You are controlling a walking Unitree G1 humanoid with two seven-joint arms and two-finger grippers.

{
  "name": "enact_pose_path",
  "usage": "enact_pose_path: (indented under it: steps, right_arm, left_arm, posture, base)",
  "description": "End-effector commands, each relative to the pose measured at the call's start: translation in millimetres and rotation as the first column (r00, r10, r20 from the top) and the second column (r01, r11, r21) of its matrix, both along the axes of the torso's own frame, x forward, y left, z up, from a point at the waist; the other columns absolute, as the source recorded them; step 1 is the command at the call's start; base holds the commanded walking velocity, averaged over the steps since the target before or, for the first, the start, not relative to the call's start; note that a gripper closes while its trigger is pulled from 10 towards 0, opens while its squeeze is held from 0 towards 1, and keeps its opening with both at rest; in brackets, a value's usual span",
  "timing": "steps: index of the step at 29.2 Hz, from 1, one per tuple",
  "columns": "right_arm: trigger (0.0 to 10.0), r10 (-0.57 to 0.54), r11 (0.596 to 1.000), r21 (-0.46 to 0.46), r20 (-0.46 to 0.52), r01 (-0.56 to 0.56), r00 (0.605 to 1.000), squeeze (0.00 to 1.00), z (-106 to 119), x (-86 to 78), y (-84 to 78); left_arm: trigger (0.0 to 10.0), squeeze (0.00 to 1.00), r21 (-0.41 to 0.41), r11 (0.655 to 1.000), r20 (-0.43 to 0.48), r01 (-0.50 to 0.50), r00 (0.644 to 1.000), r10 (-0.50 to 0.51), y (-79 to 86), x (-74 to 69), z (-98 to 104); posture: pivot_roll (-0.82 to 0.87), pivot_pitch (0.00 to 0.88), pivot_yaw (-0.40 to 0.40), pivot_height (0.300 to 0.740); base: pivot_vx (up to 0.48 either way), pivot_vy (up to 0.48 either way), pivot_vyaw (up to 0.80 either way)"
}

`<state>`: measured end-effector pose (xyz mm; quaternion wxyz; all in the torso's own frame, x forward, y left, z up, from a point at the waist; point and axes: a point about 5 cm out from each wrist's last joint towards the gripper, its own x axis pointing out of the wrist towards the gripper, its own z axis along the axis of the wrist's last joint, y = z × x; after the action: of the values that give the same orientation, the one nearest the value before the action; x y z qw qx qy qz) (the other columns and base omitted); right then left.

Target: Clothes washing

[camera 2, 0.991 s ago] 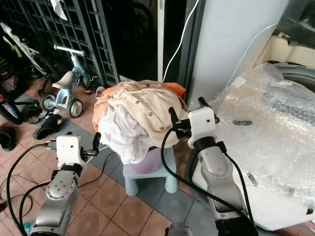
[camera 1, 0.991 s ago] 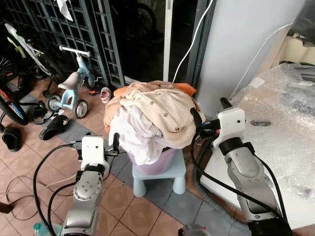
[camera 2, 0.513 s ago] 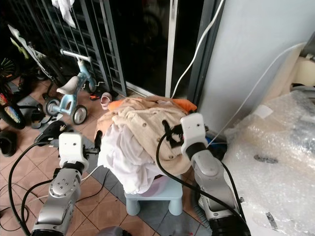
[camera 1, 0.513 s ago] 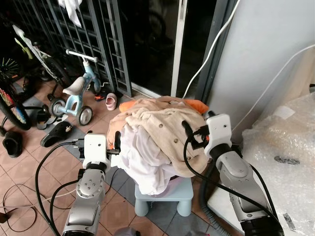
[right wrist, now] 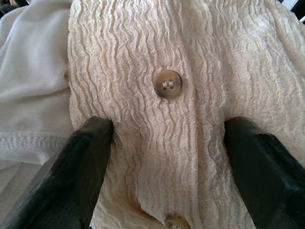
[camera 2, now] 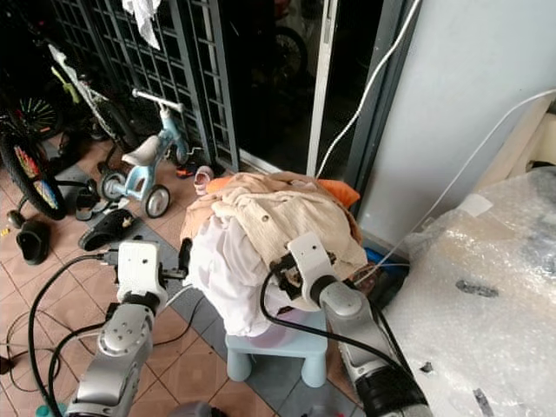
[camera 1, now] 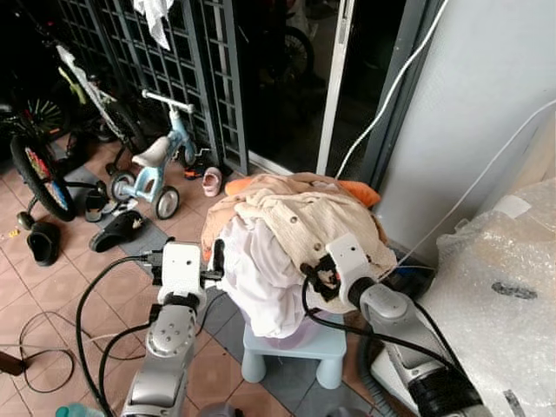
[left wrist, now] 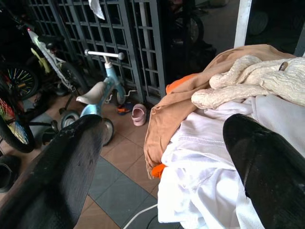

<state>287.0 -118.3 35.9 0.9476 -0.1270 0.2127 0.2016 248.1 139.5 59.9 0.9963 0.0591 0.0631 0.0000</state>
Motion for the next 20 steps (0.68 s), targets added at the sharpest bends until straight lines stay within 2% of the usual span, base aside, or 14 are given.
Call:
enact_pose_path:
  steps: [1,7,9,20]
  right_arm:
    - [0.0,-0.035,0.999,-0.004,-0.015,0.035,0.999,0.00,-3,3.5,-2.5]
    - [0.0,-0.113,0.993,0.015,-0.046,0.114,0.993,0.00,-7,10.3,-7.3]
    - [0.0,-0.145,0.987,0.054,-0.062,0.148,0.987,0.00,-9,12.6,-8.3]
    - [0.0,-0.162,0.981,0.104,-0.047,0.166,0.986,0.00,-7,16.1,-8.2]
  left_arm:
    - [10.0,0.00,0.010,1.000,0.011,0.003,1.000,-0.003,-0.3,0.6,4]
    - [10.0,0.00,0.016,1.000,0.014,0.005,1.000,-0.005,-0.8,0.8,4]
    - [10.0,0.00,0.015,1.000,0.013,0.005,1.000,-0.005,-1.2,0.9,4]
    - [10.0,0.00,0.009,1.000,0.015,0.009,1.000,-0.009,-2.8,6.2,4]
  posture:
    - [-0.02,0.000,0.030,0.740]
    - [-0.02,0.000,0.029,0.740]
    - [-0.02,0.000,0.028,0.740]
    - [-0.03,0.000,0.032,0.740]
  base:
    - [0.000,0.000,0.00]
    - [0.000,0.000,0.00]
    - [0.000,0.000,0.00]
    - [0.000,0.000,0.00]
